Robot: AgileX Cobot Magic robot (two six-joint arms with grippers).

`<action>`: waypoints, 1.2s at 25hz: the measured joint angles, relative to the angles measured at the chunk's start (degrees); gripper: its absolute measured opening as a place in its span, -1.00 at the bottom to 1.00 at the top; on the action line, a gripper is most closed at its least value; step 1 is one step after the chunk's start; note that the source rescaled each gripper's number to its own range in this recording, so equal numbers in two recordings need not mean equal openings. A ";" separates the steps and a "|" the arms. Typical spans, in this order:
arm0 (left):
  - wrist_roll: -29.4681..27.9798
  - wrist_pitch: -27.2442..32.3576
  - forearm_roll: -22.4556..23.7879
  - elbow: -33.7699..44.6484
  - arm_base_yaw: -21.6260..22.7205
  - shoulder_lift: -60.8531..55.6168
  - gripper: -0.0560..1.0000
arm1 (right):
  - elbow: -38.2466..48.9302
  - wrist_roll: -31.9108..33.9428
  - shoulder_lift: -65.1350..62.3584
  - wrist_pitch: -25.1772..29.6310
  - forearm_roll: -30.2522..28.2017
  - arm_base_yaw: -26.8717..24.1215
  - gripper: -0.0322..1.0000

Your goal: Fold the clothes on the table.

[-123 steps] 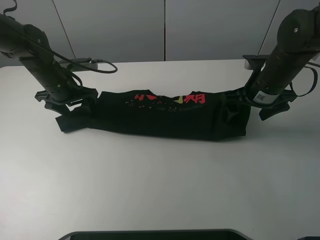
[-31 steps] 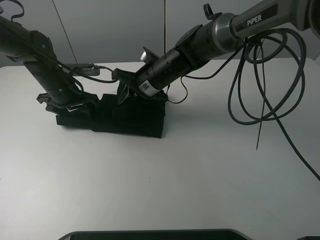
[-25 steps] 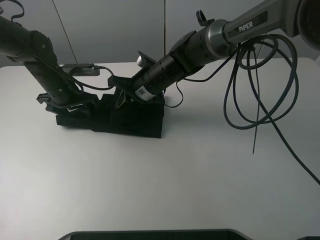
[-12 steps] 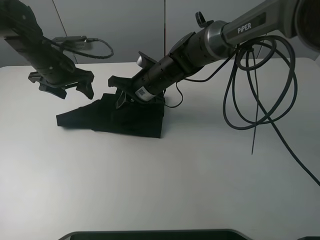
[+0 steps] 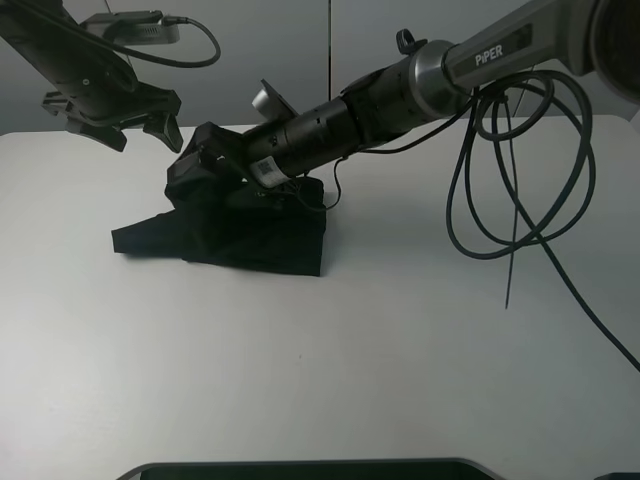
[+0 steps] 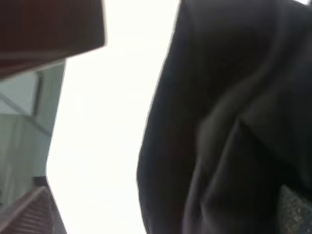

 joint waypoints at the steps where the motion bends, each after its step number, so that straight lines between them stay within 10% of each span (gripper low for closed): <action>1: 0.00 0.21 0.28 -0.11 0.00 0.00 0.99 | 0.00 -0.61 0.00 0.55 -0.21 0.00 0.73; 9: 0.00 0.74 0.52 -0.22 0.00 0.00 0.99 | 0.00 -0.69 -3.39 0.96 -11.18 0.00 0.51; 22: 4.93 2.91 -2.02 -0.22 0.00 -0.23 0.99 | 0.00 37.08 -16.91 -2.70 -75.95 0.13 0.99; 30: 6.11 2.10 1.15 6.02 0.00 -8.99 0.99 | 7.54 53.77 -27.23 -2.67 -95.98 0.13 1.00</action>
